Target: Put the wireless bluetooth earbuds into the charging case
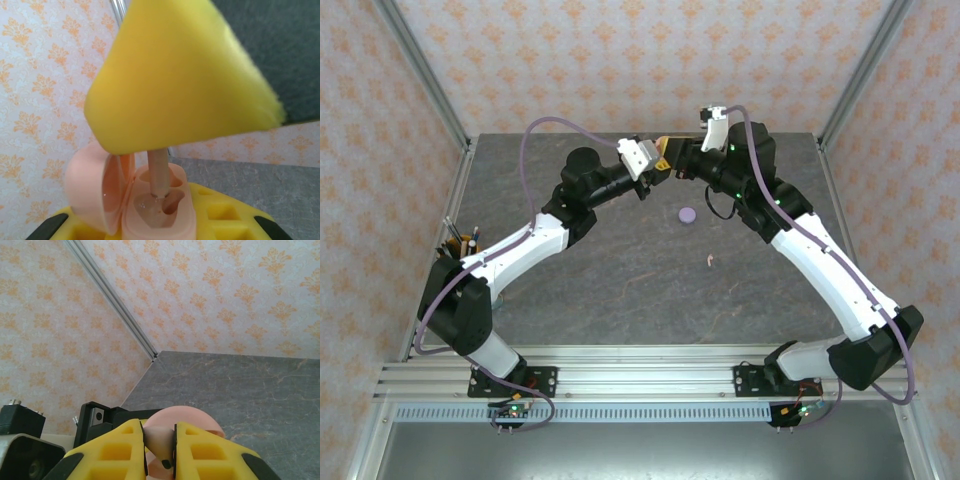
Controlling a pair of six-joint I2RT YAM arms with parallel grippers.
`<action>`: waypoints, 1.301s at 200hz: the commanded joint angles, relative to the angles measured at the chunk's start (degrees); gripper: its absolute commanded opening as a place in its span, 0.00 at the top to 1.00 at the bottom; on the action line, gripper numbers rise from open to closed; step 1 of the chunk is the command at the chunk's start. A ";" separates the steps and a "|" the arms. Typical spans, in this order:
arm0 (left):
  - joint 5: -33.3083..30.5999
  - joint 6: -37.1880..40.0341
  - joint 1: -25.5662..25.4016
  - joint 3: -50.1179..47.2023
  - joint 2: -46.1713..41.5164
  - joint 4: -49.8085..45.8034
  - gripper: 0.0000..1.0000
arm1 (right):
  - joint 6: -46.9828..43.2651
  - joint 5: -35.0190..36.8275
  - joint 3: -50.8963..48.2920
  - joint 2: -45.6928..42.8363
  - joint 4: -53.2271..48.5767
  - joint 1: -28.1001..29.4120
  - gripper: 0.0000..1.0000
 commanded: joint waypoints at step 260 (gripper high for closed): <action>-0.54 -7.39 -0.38 -1.95 -0.06 8.68 1.00 | -2.11 -3.39 4.65 4.47 -10.24 -0.19 0.59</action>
